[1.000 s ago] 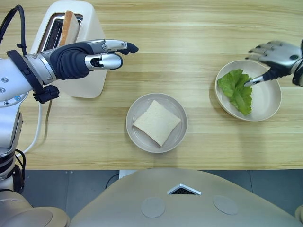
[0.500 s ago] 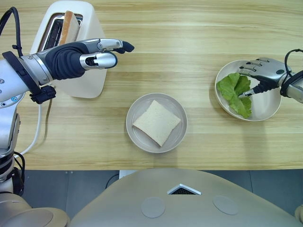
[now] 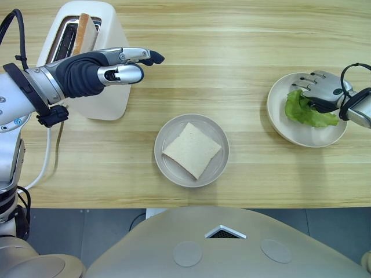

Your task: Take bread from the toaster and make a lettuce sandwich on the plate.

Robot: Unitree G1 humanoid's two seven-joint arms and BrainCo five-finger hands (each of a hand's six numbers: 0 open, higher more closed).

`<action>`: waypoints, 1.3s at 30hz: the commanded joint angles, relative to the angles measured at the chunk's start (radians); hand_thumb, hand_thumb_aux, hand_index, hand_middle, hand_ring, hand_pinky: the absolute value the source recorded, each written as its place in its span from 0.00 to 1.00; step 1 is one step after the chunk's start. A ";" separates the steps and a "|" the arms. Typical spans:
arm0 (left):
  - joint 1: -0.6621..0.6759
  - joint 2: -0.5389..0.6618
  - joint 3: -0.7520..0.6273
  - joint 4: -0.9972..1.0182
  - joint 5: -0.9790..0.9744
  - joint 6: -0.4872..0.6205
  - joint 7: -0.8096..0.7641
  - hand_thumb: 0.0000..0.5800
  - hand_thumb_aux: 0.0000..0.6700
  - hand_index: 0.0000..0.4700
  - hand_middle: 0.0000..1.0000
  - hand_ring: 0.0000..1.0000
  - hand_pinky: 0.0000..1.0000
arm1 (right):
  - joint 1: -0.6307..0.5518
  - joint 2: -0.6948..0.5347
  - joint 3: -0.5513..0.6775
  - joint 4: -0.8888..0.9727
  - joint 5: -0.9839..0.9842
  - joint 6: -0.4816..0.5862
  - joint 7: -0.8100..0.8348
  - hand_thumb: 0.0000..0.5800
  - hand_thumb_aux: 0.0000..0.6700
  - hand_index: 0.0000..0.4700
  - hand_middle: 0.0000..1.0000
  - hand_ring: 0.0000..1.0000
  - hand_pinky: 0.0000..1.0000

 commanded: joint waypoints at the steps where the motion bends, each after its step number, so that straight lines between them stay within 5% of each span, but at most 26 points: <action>1: 0.002 -0.005 -0.011 0.013 0.012 -0.006 0.002 0.00 0.00 0.00 0.00 0.00 0.00 | -0.033 -0.024 -0.038 -0.013 0.079 -0.067 0.051 1.00 1.00 1.00 0.00 0.00 0.00; 9: -0.020 -0.016 -0.040 0.041 0.019 -0.027 0.004 0.00 0.00 0.00 0.00 0.00 0.00 | -0.104 -0.146 -0.234 -0.293 0.412 -0.217 0.364 1.00 1.00 1.00 0.00 0.00 0.00; 14: -0.030 -0.021 -0.041 0.044 0.015 -0.034 0.007 0.00 0.00 0.00 0.00 0.00 0.00 | -0.115 -0.101 -0.295 -0.511 0.656 -0.222 0.587 1.00 1.00 1.00 0.00 0.00 0.00; 19: -0.073 0.002 -0.019 0.035 0.008 -0.033 -0.005 0.00 0.00 0.00 0.00 0.00 0.00 | -0.057 0.058 -0.205 -0.696 0.802 -0.202 0.781 1.00 1.00 1.00 0.00 0.00 0.00; 29: -0.173 0.218 0.274 -0.060 -0.055 0.015 -0.114 0.00 0.00 0.00 0.00 0.00 0.00 | 0.000 0.238 -0.081 -0.797 0.799 -0.199 0.995 1.00 1.00 1.00 0.00 0.00 0.00; 39: -0.157 0.233 0.191 0.044 -0.009 -0.043 -0.109 0.00 0.00 0.00 0.00 0.00 0.00 | -0.043 0.399 -0.066 -0.857 0.774 -0.164 1.038 1.00 1.00 1.00 0.00 0.00 0.00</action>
